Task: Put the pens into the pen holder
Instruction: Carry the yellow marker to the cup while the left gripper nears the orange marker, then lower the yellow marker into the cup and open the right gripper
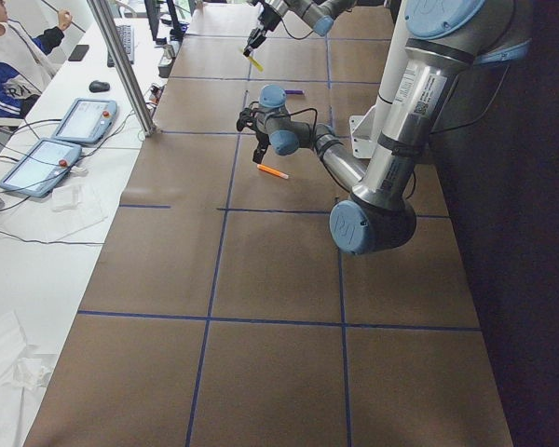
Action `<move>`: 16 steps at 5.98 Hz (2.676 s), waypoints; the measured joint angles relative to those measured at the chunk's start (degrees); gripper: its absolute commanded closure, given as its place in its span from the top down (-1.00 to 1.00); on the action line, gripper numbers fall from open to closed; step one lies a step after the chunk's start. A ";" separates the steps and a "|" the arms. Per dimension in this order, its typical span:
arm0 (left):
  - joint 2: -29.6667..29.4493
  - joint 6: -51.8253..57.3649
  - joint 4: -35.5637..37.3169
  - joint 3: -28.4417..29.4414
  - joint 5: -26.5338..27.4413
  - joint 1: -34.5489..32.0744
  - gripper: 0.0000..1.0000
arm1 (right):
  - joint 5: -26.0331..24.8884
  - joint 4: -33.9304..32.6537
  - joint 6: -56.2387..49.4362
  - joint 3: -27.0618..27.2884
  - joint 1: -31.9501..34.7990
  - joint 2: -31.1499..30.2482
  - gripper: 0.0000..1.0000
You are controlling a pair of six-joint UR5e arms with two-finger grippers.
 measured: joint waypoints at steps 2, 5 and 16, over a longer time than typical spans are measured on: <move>-0.01 0.02 0.01 0.19 -0.03 0.00 1.00 | -13.85 -0.42 -0.99 -0.86 -9.52 2.93 -1.00; 0.17 0.02 -0.15 0.23 -0.04 0.06 1.00 | -20.02 -0.45 -5.38 -2.83 -15.24 3.85 -1.00; 0.16 0.02 -0.49 1.26 -0.02 0.17 1.00 | -21.28 1.71 -6.46 -10.38 -18.51 4.77 -0.52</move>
